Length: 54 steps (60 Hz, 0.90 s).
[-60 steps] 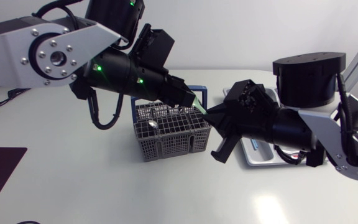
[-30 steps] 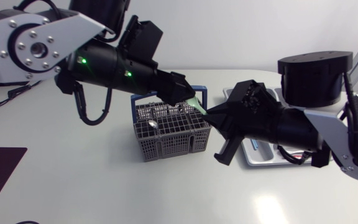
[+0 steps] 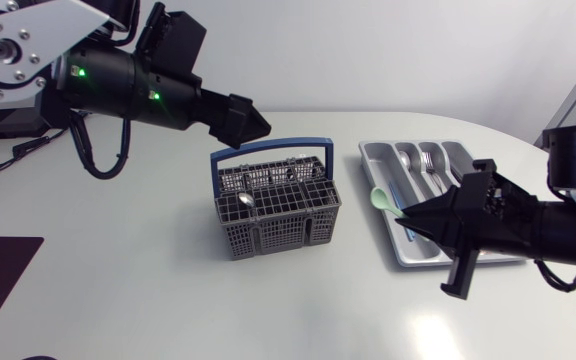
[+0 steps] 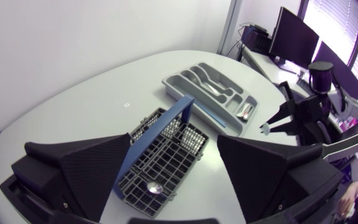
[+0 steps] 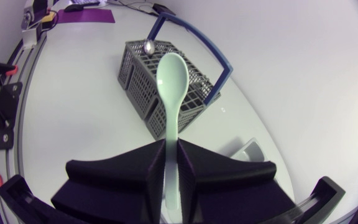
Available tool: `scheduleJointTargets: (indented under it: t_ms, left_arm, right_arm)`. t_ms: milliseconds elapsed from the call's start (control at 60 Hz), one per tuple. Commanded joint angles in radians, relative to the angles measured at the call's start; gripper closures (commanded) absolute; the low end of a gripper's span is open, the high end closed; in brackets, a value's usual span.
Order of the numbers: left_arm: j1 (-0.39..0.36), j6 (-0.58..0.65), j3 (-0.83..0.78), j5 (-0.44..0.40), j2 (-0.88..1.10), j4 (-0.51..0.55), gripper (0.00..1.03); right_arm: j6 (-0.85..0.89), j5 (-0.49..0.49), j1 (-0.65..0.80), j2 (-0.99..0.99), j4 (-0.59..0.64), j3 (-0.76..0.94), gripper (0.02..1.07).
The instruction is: Unload the cutlery basket into the drawer organizer.
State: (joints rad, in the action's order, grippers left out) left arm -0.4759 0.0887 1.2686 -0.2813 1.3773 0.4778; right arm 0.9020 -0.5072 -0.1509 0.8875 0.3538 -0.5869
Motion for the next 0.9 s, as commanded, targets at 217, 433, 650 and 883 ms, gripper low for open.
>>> scheduleJointTargets:
  t_ms: [217, 433, 650, 883]
  left_arm:
    - [0.051, 0.345, -0.112, 0.039, 0.071, -0.007, 0.04]
    - [0.051, 0.465, -0.141, 0.042, 0.077, -0.005, 0.05]
    - [0.062, 0.534, -0.143, 0.045, 0.086, -0.004, 0.05]
    - [0.045, 0.668, -0.196, 0.045, 0.045, 0.001, 0.05]
  right_arm:
    - [0.545, -0.103, 0.34, 0.111, 0.171, 0.019, 0.95]
    - [0.773, -0.1, 0.499, 0.314, 0.168, -0.048, 0.96]
    - [0.88, -0.071, 0.599, 0.545, 0.165, -0.203, 0.97]
    - [0.95, -0.013, 0.666, 0.755, 0.159, -0.333, 0.97]
